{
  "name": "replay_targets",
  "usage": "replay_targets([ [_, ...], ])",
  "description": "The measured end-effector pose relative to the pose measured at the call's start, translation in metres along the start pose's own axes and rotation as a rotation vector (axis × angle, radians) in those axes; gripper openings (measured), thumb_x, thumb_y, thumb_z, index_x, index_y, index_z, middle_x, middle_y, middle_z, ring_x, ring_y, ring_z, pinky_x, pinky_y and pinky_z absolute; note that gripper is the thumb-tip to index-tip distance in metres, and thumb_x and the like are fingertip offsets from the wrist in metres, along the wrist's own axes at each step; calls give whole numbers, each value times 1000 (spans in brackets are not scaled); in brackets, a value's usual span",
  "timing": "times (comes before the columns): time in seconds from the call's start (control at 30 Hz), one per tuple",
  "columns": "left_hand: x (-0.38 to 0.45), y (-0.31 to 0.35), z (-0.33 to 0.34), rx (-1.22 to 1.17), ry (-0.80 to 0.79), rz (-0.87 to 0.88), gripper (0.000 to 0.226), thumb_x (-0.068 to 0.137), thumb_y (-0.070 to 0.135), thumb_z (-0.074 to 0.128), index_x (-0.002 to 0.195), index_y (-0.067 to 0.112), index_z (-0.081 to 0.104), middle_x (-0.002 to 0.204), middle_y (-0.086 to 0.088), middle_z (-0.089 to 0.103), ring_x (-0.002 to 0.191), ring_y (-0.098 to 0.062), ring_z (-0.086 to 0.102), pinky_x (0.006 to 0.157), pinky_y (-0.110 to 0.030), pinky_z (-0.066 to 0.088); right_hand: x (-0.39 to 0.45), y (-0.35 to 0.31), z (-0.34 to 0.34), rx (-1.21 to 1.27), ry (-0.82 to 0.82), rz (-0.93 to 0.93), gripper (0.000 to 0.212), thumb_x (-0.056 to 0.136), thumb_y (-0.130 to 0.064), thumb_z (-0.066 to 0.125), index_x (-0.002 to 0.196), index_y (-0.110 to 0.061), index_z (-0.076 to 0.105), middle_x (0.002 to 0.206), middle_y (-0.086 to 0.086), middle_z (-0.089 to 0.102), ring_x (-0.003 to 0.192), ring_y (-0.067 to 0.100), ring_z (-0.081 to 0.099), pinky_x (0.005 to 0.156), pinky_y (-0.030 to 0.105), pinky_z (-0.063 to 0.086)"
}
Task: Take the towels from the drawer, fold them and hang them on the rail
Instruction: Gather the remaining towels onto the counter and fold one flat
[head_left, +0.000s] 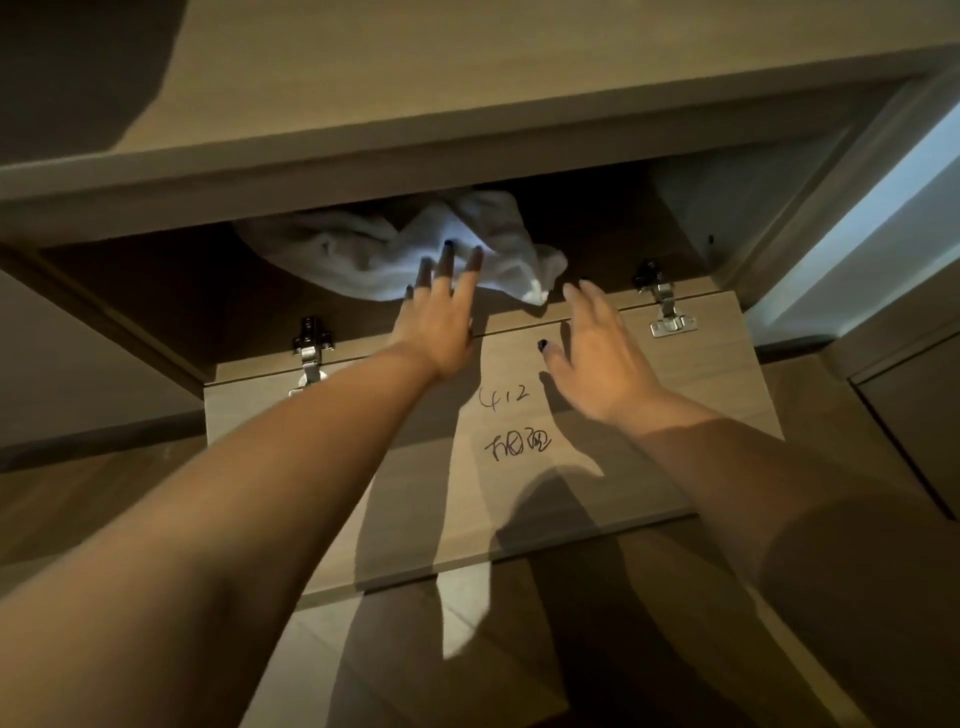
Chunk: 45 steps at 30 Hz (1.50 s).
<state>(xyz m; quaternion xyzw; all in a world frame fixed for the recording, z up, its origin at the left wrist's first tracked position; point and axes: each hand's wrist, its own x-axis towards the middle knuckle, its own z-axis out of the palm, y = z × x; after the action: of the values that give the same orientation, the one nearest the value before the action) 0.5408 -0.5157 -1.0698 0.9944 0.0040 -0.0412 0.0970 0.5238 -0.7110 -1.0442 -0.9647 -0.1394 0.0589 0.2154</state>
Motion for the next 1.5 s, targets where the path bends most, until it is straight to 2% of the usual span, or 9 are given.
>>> replay_targets([
  [0.2, 29, 8, 3, 47, -162, -214, 34, 99, 16, 48, 133, 20, 53, 139, -13, 50, 137, -37, 37, 113, -72, 10, -10, 21, -8, -22, 19, 4, 73, 96, -24, 58, 156, -11, 17, 163, 10, 13, 150, 26, 14, 120, 43, 22],
  [0.47, 22, -4, 20, 54, -53, -144, 77, 96, 22, 56, 156, 30, 9, 142, -15, 44, 136, -38, 37, 111, -62, 26, -12, 17, -6, -36, -43, 38, 82, 91, -18, 64, 156, -12, 14, 164, 10, 7, 150, 30, 13, 119, 43, 23],
  [0.67, 30, 0, 9, 198, -85, -179, 42, 93, 19, 56, 135, 22, 51, 143, -16, 37, 133, -38, 32, 107, -54, 31, -16, -3, 1, -63, -85, -70, 84, 89, -17, 64, 155, -11, 14, 164, 11, 6, 150, 31, 13, 119, 44, 24],
  [0.87, -35, 23, 13, -741, 440, -42, 12, 98, 10, 51, 109, 6, 52, 104, -7, 59, 102, -15, 57, 87, -29, 45, -13, 4, -3, 25, 6, -66, 106, 77, -34, 79, 156, -16, 10, 162, 9, 7, 148, 33, 17, 115, 49, 31],
  [0.93, -61, 40, 4, -1025, 472, -47, 7, 99, 7, 51, 100, 13, 49, 84, 9, 57, 77, 9, 55, 69, -11, 42, -13, -1, -3, 98, 38, -67, 125, 67, -40, 87, 157, -21, 1, 163, 8, 2, 149, 30, 11, 116, 51, 29],
  [1.03, -85, 58, -18, -1411, 357, -66, 11, 100, 7, 52, 97, 17, 50, 79, 5, 62, 71, 2, 61, 65, -19, 50, -15, -14, 0, 311, 93, -121, 137, 57, -36, 93, 156, -24, -1, 163, 5, 4, 151, 25, 8, 118, 52, 26],
  [1.17, -101, 45, -52, -1518, 248, 58, 11, 100, 4, 51, 107, 11, 50, 76, 4, 72, 75, -10, 69, 67, -25, 56, -19, -29, -6, 540, 165, -156, 94, 64, -25, 88, 143, -30, 37, 133, -8, 51, 126, 15, 49, 94, 18, 45],
  [1.23, -111, 29, -59, -1468, 273, 88, 22, 99, 5, 52, 121, 7, 48, 88, 0, 74, 89, -15, 71, 79, -25, 57, -19, -40, -13, 534, 218, -156, 72, 68, -17, 84, 131, -28, 51, 115, -9, 61, 110, 16, 60, 85, 31, 54],
  [1.5, -163, -90, -14, -983, 512, -758, 42, 97, 9, 58, 136, 9, 44, 135, -11, 50, 117, -18, 51, 91, -16, 44, -38, -101, -32, 53, 365, -692, 78, 64, -12, 84, 136, -11, 55, 123, 16, 61, 112, 39, 57, 84, 52, 50],
])
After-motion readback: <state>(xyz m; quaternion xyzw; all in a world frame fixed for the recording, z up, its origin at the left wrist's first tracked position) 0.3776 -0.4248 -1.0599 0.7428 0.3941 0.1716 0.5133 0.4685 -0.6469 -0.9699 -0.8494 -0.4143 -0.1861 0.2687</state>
